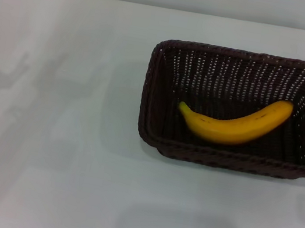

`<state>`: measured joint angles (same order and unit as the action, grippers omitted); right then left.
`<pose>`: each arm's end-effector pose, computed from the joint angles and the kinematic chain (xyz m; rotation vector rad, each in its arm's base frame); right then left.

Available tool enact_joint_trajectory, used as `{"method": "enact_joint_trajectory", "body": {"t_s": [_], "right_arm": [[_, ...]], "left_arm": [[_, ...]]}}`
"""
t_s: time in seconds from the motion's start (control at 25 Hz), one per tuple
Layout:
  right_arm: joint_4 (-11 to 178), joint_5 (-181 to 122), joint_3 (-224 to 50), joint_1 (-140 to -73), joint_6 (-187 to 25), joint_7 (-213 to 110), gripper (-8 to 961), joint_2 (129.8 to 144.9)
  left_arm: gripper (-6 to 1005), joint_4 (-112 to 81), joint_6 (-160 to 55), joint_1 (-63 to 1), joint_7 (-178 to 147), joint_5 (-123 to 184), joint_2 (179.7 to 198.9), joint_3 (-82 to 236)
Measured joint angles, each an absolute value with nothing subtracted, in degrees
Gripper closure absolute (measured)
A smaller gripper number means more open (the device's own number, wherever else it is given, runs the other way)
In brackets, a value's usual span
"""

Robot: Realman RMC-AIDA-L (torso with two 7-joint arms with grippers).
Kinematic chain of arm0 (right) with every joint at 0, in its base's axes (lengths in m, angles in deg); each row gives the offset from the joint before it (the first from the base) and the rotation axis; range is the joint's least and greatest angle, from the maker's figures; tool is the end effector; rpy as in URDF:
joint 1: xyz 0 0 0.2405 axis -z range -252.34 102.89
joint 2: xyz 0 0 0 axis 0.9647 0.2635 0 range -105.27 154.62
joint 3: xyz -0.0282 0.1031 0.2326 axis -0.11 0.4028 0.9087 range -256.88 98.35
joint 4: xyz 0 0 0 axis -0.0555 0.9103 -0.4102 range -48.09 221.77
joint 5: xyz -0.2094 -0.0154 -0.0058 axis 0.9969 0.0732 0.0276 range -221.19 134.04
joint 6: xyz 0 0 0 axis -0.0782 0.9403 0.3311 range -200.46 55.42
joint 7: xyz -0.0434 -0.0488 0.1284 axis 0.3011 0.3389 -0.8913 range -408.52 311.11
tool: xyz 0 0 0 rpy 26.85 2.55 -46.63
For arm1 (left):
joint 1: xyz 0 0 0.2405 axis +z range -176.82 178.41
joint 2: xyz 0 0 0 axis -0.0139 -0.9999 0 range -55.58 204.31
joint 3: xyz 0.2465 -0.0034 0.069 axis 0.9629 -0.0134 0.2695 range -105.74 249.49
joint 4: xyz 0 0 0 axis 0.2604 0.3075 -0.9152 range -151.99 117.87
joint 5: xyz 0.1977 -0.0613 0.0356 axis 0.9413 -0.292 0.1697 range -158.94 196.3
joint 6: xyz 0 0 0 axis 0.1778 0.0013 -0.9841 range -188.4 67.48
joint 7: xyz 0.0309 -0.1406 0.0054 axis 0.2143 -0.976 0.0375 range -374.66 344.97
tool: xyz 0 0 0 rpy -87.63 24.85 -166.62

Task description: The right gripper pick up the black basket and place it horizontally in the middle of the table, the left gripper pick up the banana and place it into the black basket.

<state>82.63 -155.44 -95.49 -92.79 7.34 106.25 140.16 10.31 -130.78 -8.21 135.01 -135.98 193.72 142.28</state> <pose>0.3851 0.2790 0.0585 -1.4930 0.5372 0.7560 -0.3433 0.2914 0.0489 -1.5928 -0.4664 -0.8633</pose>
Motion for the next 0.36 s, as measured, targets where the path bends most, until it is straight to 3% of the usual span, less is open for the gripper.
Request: {"method": "enact_joint_trajectory", "body": {"t_s": [0.36], "right_arm": [[83.09, -155.61, -95.43, -92.69, 7.38, 106.25, 79, 140.17]], "left_arm": [[130, 9.32, -131.18, -9.55, 135.05, -136.15, 193.72, 142.28]]}}
